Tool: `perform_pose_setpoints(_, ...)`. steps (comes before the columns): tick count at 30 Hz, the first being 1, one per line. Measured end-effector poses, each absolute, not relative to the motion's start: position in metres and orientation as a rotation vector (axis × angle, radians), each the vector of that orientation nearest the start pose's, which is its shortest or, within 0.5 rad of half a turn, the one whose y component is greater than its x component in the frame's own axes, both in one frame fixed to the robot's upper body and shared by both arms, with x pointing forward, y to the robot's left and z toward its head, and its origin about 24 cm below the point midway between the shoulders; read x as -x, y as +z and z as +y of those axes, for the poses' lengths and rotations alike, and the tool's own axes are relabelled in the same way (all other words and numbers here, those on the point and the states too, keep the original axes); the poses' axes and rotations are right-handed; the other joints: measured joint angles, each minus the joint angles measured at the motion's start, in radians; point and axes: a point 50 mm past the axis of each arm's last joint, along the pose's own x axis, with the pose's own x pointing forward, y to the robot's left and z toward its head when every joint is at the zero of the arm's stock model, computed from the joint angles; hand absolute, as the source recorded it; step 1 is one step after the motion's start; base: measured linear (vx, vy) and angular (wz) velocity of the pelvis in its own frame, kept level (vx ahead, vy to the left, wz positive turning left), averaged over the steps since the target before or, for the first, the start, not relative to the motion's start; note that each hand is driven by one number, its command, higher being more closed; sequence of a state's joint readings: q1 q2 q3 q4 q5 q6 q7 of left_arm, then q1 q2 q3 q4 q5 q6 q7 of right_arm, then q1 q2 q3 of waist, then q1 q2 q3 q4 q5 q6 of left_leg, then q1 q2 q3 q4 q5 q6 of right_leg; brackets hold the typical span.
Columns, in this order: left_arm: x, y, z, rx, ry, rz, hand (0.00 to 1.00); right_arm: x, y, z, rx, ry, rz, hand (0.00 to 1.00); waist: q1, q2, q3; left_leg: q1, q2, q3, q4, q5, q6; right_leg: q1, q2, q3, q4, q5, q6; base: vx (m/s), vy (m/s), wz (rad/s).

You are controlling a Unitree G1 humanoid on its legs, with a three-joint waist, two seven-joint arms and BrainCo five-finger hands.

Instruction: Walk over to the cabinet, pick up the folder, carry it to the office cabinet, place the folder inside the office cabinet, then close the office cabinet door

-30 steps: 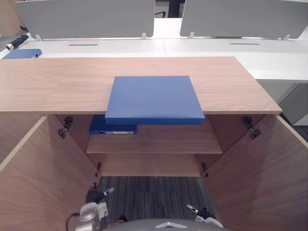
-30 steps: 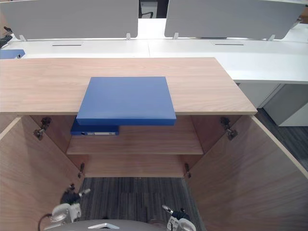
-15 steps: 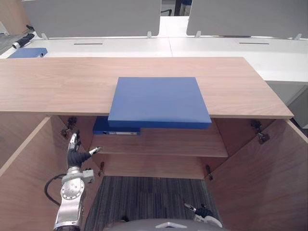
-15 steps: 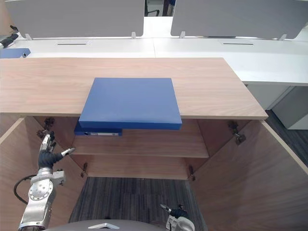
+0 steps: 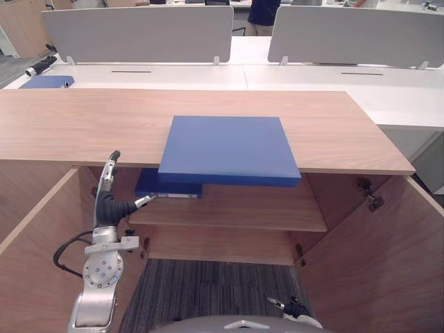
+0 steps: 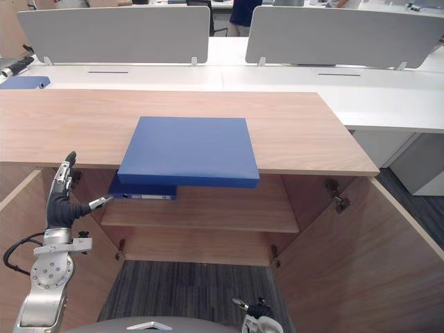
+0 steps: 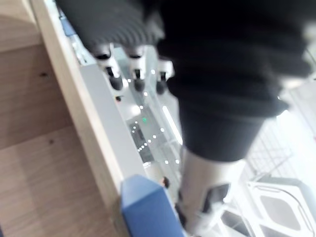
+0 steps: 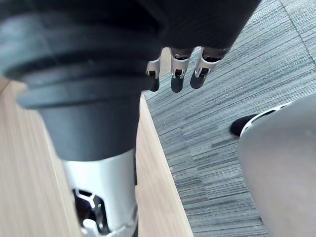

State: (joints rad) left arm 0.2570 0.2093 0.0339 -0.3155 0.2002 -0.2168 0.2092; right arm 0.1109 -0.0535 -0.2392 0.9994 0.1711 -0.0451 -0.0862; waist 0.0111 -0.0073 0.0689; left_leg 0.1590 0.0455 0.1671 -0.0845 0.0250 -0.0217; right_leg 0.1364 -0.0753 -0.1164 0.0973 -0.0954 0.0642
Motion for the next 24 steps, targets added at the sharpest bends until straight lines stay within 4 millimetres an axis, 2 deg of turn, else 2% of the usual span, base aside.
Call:
perform_pose_setpoints(7,-0.203,0.104,0.18,-0.531,0.094,-0.422,0.0,-0.091,-0.157,-0.213,-0.148,-0.425,1.033,0.0,-0.014,0.003,-0.002,0.004,0.0,0.001,0.0,0.001,-0.001,-0.001,0.004,0.034,-0.006,-0.001,-0.002,-0.02,-0.008,-0.01)
perform_pose_setpoints(14,-0.212,0.118,0.167,-0.788,-0.008,-0.544,0.0,-0.086,-0.158,-0.22,-0.117,-0.427,1.057,0.0,-0.03,0.004,-0.003,0.019,-0.003,0.002,0.0,0.002,0.001,0.007,0.005,0.037,-0.024,0.002,-0.007,0.0,-0.004,-0.01)
perform_pose_setpoints(24,-0.228,0.106,0.148,-0.994,-0.078,-0.581,0.0,-0.086,-0.158,-0.221,-0.092,-0.405,1.065,0.0,-0.049,0.004,-0.003,0.019,-0.006,0.002,-0.001,0.0,0.0,0.02,0.005,0.042,-0.062,0.015,-0.008,0.0,-0.003,-0.01)
